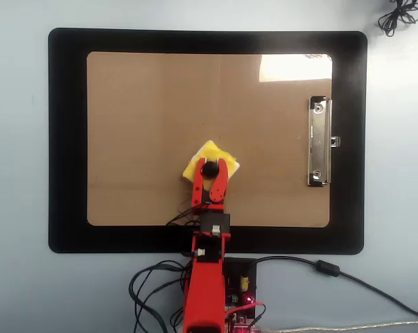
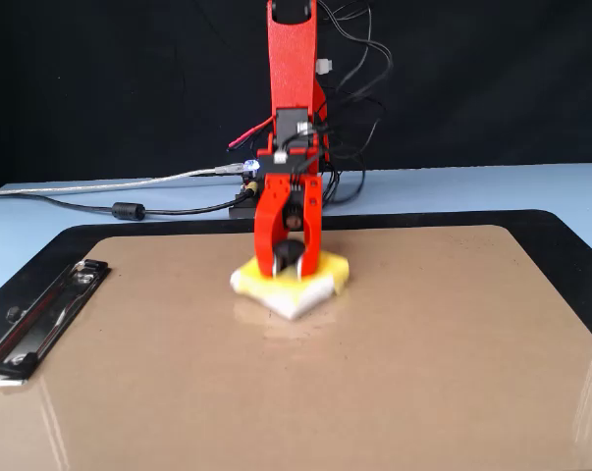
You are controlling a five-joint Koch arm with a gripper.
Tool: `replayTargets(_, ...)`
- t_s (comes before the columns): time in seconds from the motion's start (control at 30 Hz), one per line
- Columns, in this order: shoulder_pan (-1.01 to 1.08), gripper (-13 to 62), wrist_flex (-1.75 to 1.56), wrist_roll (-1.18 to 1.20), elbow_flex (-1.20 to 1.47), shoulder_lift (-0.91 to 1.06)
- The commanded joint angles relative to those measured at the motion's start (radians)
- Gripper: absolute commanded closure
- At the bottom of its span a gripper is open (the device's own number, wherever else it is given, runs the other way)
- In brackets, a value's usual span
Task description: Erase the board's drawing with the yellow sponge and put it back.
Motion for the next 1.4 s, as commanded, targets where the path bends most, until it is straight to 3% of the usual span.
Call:
replayTargets(0.0,-0.014,57.6,-0.006,0.008,0.083,0.187)
replayTargets(0.1,-0.014,57.6,0.012,0.008,0.121,0.273)
replayTargets(0.3,-0.012,57.6,-0.063,0.008,-0.225,-0.190)
replayTargets(0.4,-0.015,57.6,-0.172,0.008,-0.293,-0.328)
replayTargets(0.5,-0.028,57.6,-0.144,0.006,-0.275,-0.219)
replayTargets(0.63,-0.189,57.6,0.141,-0.020,-0.285,0.054)
replayTargets(0.8,-0.459,57.6,0.499,-0.268,-0.390,0.255)
replayTargets(1.03,-0.844,57.6,0.518,-0.307,-0.466,0.221)
replayTargets(1.37,-0.937,57.4,0.482,-0.314,-0.545,0.023)
